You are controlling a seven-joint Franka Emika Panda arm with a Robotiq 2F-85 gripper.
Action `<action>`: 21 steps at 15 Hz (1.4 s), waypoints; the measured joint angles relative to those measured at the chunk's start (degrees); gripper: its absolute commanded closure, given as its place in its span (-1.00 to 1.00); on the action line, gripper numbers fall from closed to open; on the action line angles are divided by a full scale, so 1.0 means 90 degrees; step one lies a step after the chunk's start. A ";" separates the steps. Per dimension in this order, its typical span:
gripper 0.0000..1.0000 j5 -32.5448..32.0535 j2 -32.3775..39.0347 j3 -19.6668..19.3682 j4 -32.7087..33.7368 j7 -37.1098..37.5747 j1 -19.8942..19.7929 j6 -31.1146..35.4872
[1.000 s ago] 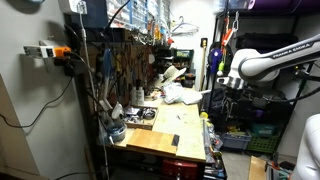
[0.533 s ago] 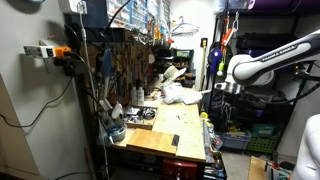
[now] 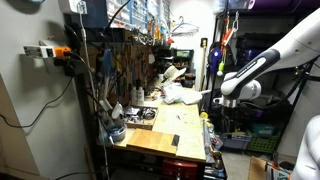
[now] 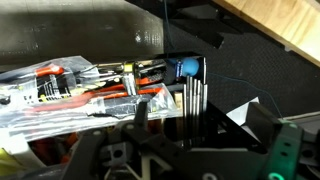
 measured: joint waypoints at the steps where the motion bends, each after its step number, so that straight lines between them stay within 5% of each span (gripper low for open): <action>1: -1.00 0.0207 0.0258 0.0000 0.0027 -0.0237 -0.0077 0.0231; 13: -1.00 0.0661 0.0804 0.0654 0.0188 -0.0592 -0.0602 0.0547; 21: -1.00 0.1507 0.2458 0.1414 0.0965 -0.0747 -0.0982 0.0996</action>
